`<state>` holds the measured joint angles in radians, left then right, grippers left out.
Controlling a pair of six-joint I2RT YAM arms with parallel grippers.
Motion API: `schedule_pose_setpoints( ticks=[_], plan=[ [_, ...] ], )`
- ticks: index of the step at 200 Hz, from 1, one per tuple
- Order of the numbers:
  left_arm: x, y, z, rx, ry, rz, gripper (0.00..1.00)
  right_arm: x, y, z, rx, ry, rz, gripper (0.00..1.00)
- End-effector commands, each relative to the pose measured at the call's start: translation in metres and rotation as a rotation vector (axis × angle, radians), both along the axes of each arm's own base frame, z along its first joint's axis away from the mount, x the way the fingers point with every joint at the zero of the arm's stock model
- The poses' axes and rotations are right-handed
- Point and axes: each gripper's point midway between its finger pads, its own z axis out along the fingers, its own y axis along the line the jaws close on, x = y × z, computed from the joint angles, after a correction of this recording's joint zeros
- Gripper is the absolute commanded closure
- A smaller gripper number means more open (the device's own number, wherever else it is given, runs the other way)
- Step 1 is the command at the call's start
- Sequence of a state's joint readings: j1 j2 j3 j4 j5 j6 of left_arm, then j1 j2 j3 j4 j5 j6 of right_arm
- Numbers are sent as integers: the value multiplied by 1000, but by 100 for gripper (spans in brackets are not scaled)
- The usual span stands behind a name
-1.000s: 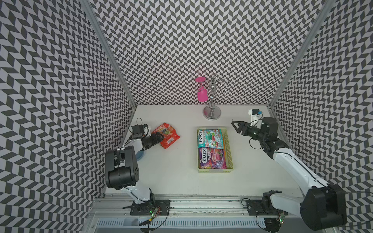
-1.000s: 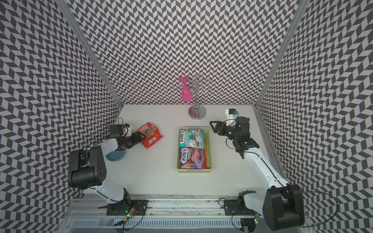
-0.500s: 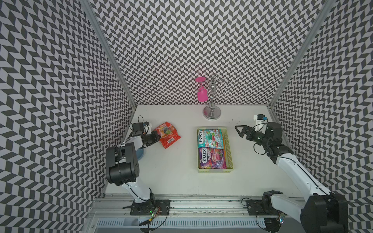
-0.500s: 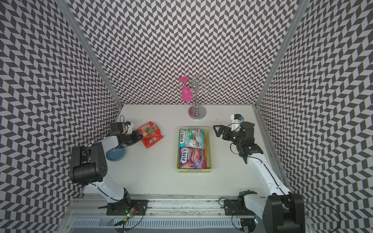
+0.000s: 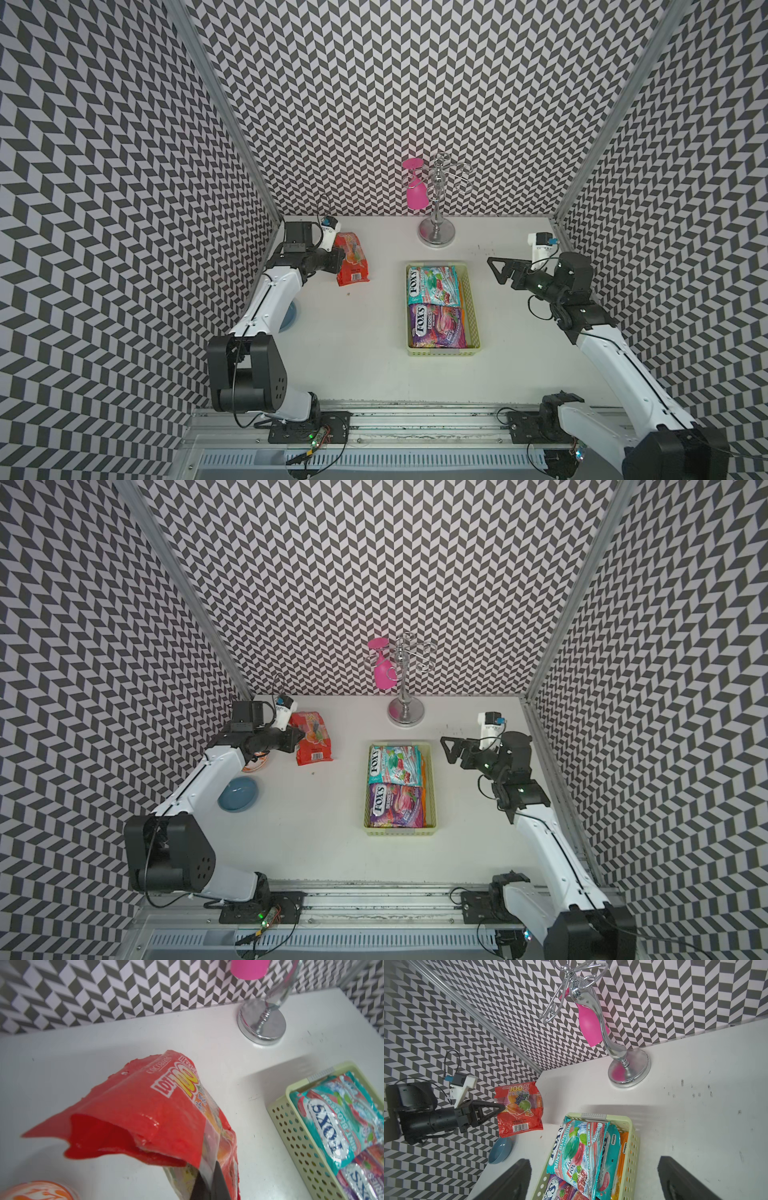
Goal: Put the candies in the basket
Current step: Pick up the candy at the center of the board.
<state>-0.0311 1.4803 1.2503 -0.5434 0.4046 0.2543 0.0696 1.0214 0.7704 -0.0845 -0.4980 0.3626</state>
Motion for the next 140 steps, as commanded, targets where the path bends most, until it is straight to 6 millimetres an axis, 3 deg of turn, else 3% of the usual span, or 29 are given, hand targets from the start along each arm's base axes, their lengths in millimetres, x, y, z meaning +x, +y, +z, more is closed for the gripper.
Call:
schedule_pose_setpoints(
  ticks=[1,70,140],
  plan=[
    [-21,-25,37,204,-123,-257,100,-1,-1,21,-14,-67,4,1],
    [-78,-104,81,468,-398,-701,100,-14,8,37,-65,-145,54,1],
    [-138,-189,89,464,-416,-1082,100,-46,40,26,-87,-203,217,1]
  ],
)
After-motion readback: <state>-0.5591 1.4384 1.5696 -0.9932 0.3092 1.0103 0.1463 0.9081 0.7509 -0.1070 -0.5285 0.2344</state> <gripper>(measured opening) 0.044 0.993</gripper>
